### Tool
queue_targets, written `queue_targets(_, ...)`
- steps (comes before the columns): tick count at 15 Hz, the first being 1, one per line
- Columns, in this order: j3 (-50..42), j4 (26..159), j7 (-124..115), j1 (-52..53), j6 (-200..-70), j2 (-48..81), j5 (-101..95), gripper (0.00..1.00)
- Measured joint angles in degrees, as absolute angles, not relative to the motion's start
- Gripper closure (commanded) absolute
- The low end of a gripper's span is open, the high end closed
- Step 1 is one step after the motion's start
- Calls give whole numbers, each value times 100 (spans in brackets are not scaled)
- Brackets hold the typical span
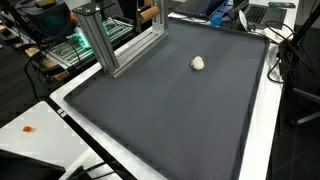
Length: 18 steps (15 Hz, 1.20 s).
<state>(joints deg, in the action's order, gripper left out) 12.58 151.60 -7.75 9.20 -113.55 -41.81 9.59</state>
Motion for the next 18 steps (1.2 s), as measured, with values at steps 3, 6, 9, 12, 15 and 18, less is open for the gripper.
queue_targets(3, 1272, 15198, -786, 947, -11362, -4175, 959, 0)
queue_targets(6, 1286, 15217, -796, 969, -11405, -4166, 959, 0)
queue_targets(9, 1315, 15250, -809, 979, -11463, -4155, 959, 0)
queue_targets(12, 1343, 15279, -827, 979, -11513, -4153, 952, 0)
queue_targets(15, 1351, 15293, -892, 979, -11549, -4153, 938, 0)
queue_targets(18, 1360, 15300, -928, 979, -11561, -4152, 922, 26)
